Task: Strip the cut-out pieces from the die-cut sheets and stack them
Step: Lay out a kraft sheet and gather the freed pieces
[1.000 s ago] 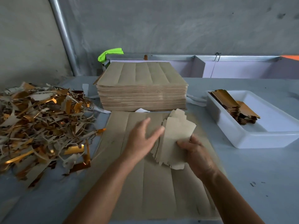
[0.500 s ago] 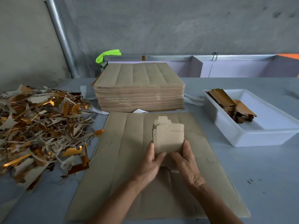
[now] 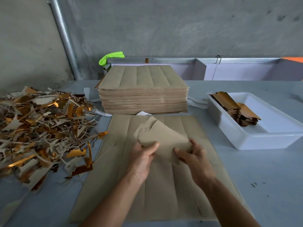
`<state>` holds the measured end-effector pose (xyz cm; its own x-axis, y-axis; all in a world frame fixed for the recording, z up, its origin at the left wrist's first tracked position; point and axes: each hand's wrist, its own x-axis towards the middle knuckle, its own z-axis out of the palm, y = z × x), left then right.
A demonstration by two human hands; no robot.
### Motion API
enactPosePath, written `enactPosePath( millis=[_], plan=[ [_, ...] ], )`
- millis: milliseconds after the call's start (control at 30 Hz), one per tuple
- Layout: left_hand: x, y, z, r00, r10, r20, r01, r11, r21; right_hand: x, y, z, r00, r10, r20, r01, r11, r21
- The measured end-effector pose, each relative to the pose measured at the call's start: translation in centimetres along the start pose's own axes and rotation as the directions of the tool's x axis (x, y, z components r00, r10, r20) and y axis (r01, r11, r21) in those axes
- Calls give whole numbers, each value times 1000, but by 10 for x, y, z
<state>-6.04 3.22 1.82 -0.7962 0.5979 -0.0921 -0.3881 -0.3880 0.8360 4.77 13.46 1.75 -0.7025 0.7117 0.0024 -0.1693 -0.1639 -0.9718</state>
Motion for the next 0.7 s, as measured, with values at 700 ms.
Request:
enactPosePath(
  millis=[700],
  plan=[
    [7,-3,-32,966,156,205,-257,651,714,-7,19,-11,981,-191,35,193,935,-297]
  ],
)
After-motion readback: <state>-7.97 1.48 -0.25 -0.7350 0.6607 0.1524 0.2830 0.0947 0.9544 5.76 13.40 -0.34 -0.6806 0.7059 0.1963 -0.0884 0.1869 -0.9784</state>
